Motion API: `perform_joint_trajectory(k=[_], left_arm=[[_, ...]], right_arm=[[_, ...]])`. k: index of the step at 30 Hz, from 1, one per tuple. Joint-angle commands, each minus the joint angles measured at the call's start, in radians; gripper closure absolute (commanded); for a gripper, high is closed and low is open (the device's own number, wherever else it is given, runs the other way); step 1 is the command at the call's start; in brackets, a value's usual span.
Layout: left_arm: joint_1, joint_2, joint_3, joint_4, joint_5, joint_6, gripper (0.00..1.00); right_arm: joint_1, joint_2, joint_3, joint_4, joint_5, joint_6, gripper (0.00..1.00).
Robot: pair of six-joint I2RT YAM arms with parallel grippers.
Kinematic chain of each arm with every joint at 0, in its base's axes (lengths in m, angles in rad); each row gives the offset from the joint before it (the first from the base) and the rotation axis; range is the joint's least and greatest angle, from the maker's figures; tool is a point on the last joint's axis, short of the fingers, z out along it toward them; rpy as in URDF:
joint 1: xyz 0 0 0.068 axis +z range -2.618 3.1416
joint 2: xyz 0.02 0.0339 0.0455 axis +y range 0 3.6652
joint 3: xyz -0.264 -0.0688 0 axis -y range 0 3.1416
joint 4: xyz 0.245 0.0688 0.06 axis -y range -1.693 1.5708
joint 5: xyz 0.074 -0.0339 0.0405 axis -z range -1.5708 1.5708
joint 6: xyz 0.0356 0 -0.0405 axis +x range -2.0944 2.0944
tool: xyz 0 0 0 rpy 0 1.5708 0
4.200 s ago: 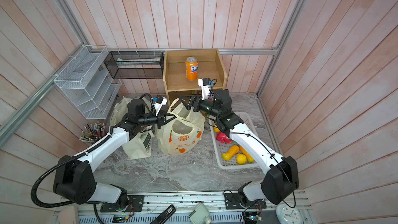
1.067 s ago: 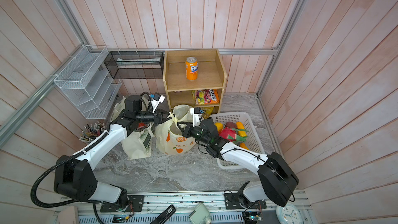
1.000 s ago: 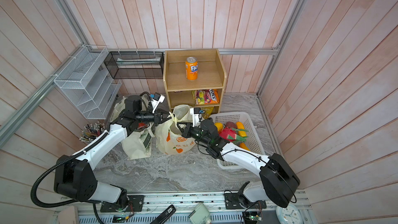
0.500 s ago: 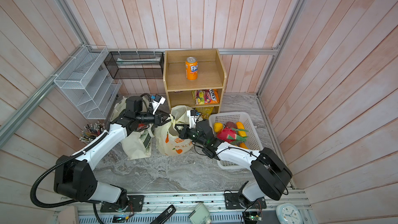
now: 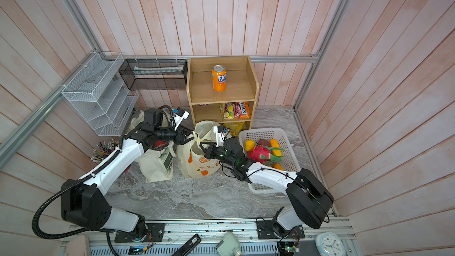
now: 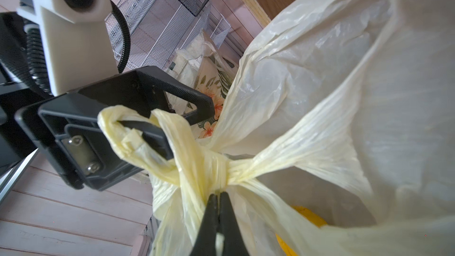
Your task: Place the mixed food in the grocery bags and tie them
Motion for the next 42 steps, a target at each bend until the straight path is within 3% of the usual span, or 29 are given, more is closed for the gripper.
perform_joint_trajectory(k=[1, 10, 18, 24, 37, 42], left_arm=[[-0.002, -0.012, 0.037, -0.081, -0.078, 0.044, 0.48], [-0.06, -0.011, 0.116, -0.242, -0.281, 0.115, 0.49], [-0.067, 0.0, 0.24, -0.417, -0.366, 0.192, 0.5], [-0.067, -0.025, 0.272, -0.443, -0.344, 0.18, 0.47], [-0.11, -0.057, 0.195, -0.372, -0.227, 0.151, 0.41], [-0.121, -0.062, 0.186, -0.339, -0.288, 0.14, 0.4]], right_arm=[[0.005, 0.023, 0.007, 0.012, -0.004, 0.001, 1.0], [0.004, 0.029, 0.006, 0.013, -0.008, 0.001, 1.0], [-0.001, 0.022, -0.008, 0.011, -0.008, 0.001, 1.0], [-0.002, 0.028, -0.013, 0.017, -0.016, 0.004, 1.0], [-0.006, 0.033, -0.019, 0.027, -0.021, 0.01, 1.0], [-0.007, 0.032, -0.017, 0.027, -0.02, 0.012, 1.0]])
